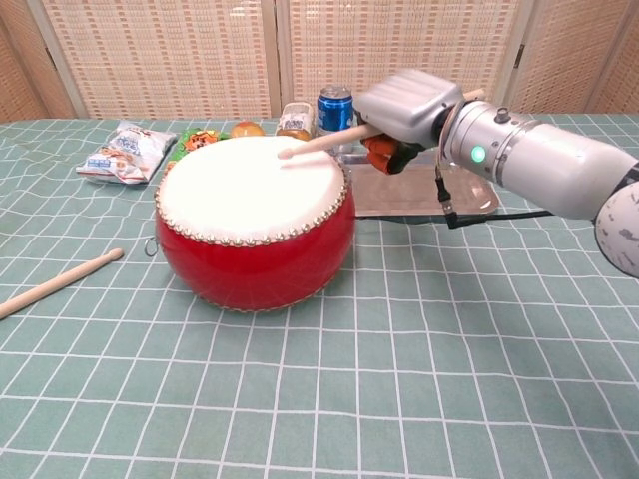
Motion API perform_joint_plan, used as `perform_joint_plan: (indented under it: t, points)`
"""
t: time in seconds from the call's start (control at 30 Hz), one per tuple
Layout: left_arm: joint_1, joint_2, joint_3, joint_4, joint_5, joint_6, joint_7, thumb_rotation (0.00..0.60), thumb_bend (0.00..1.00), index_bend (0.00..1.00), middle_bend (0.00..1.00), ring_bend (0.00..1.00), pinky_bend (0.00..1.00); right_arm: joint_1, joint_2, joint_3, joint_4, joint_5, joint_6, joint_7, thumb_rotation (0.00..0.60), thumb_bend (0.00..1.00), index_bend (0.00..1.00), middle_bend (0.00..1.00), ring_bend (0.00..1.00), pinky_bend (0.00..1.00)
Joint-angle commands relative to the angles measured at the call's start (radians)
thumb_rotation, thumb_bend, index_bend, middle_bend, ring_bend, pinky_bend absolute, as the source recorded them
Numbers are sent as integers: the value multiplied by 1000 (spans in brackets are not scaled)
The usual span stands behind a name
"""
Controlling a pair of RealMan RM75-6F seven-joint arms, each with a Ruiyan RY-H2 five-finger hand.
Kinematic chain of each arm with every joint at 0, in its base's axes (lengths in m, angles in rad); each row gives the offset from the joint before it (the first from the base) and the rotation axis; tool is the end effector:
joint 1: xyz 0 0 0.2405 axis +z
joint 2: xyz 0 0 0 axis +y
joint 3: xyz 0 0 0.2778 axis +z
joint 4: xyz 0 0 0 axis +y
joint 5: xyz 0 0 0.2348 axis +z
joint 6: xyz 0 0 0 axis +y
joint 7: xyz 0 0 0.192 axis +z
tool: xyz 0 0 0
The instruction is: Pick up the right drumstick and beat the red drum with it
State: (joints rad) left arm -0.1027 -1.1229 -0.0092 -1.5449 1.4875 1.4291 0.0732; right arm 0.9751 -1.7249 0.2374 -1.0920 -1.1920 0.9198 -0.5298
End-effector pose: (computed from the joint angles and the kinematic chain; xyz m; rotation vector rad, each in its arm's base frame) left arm -0.3615 0.2301 0.1365 -1.4734 -0.8600 -0.7500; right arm -0.0807 -0.4846 -0.0760 1.9245 -0.3983 0.8488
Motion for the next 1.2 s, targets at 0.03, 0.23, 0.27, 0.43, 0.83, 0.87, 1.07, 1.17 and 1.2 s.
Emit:
perform_joint_plan:
  t: [0.03, 0.23, 0.27, 0.43, 0.83, 0.87, 1.07, 1.17, 1.2]
  points:
    - [1, -1, 2, 1, 5, 3, -3, 600, 301, 119, 149, 95, 108, -32, 33, 39, -22, 2, 50, 104, 600, 530, 918, 924, 961, 1000]
    - [2, -2, 4, 0, 12, 6, -2, 600, 301, 119, 149, 95, 108, -70, 66, 60, 8, 113, -23, 156, 600, 530, 907, 922, 921, 1000]
    - [2, -2, 4, -1, 12, 6, -1, 600, 301, 119, 149, 95, 108, -72, 67, 60, 21, 125, -39, 168, 600, 530, 906, 917, 908, 998]
    - [7, 1, 5, -12, 8, 11, 8, 600, 302, 119, 149, 95, 109, -72, 34, 43, 155, 137, -133, 265, 600, 530, 881, 872, 848, 919]
    - [17, 19, 5, -46, -7, 15, 35, 600, 300, 119, 149, 95, 109, 12, -134, 23, 512, 44, -299, 513, 600, 420, 688, 669, 624, 700]
    - [17, 20, 4, -47, -8, 14, 37, 600, 301, 119, 149, 95, 109, 20, -144, 26, 532, 41, -307, 530, 600, 408, 662, 643, 599, 685]
    - [15, 21, 3, -53, -11, 9, 46, 600, 303, 119, 149, 95, 109, 57, -204, 35, 652, 14, -326, 604, 600, 357, 543, 510, 465, 608]
    - [14, 21, 2, -53, -14, 6, 47, 600, 303, 119, 149, 95, 108, 65, -222, 38, 696, 8, -336, 628, 600, 353, 517, 478, 428, 581]
    - [13, 20, 2, -53, -14, 4, 46, 600, 302, 119, 149, 95, 108, 67, -228, 39, 710, 6, -339, 637, 600, 353, 501, 463, 405, 561]
